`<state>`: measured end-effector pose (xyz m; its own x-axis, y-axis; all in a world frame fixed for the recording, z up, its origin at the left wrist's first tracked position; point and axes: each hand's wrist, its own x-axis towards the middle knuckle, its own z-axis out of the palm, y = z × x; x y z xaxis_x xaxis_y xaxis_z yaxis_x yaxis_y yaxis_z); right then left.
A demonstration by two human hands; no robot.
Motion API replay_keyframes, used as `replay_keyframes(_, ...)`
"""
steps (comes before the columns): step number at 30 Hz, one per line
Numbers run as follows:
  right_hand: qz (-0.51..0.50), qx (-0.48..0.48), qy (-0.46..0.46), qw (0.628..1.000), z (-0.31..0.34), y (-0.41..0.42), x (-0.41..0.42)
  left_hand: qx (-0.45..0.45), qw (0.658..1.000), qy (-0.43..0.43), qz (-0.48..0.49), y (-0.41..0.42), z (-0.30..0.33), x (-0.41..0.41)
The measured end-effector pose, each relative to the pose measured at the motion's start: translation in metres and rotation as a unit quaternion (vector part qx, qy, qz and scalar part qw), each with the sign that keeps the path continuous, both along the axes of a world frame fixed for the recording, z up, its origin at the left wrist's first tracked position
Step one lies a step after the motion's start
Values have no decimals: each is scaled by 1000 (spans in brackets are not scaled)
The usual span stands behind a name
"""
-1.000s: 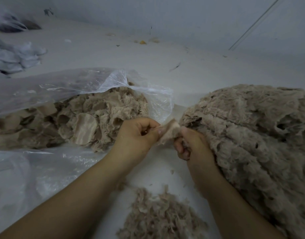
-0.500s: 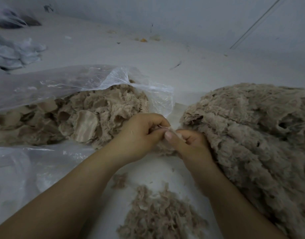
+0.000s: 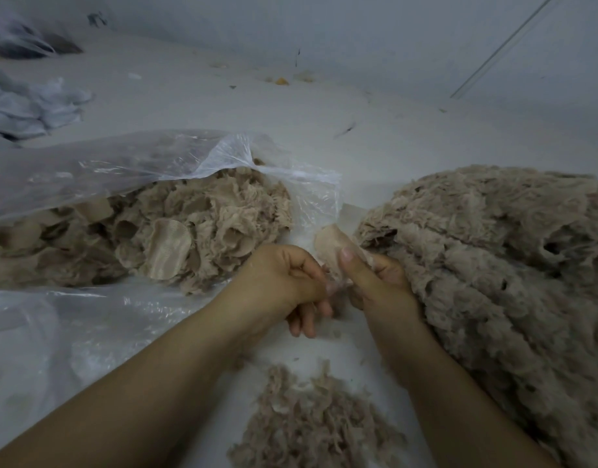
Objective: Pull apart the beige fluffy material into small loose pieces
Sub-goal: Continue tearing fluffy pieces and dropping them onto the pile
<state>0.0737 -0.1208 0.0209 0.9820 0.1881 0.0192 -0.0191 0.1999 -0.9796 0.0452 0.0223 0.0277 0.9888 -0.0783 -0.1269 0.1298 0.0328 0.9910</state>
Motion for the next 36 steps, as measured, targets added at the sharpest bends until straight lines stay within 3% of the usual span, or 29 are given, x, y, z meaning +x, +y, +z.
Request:
replay_keyframes(5, 31, -23, -28, 999, -1, -3, 2, 2, 992, -83, 92, -4, 1, 4)
replay_keyframes(9, 18, -34, -29, 999, -6, -3, 4, 113, 959, -165, 201, 6, 7, 13)
replay_keyframes(11, 8, -38, -21, 999, -8, -4, 7, 264, 889, -232, 294, 22, 14, 21)
replay_keyframes(13, 7, -26, -6, 1000, -9, -4, 9, 431, 784, -281, 348, 39, 21, 27)
replay_keyframes(16, 4, -15, 4, 1000, -10, -5, 11, 651, 688, -211, 243, 50, 26, 35)
replay_keyframes(18, -2, -5, 4, 1000, -11, -5, 11, 729, 658, -104, 160, 50, 26, 38)
replay_keyframes(21, -12, 15, 10, 1000, -11, -6, 12, 724, 673, -55, 143, 48, 31, 38)
replay_keyframes(24, -16, 33, 14, 999, -12, -5, 12, 711, 656, -184, 173, 37, 36, 33)
replay_keyframes(25, -16, 41, 15, 999, -13, -5, 12, 686, 669, -226, 175, 31, 37, 32)
replay_keyframes(27, -17, 45, 13, 999, -12, -4, 12, 577, 775, -223, 132, 18, 40, 35)
replay_keyframes(29, -21, 37, 11, 999, -12, -4, 13, 430, 892, -125, 59, 2, 39, 43)
replay_keyframes(30, -21, 36, 11, 999, -12, -4, 13, 383, 918, -95, 31, -6, 36, 49)
replay_keyframes(32, -15, 41, 12, 999, -10, -4, 12, 337, 937, -88, 7, -20, 31, 58)
replay_keyframes(36, -23, 44, -8, 999, -9, -4, 9, 154, 978, -104, 99, -38, 20, 63)
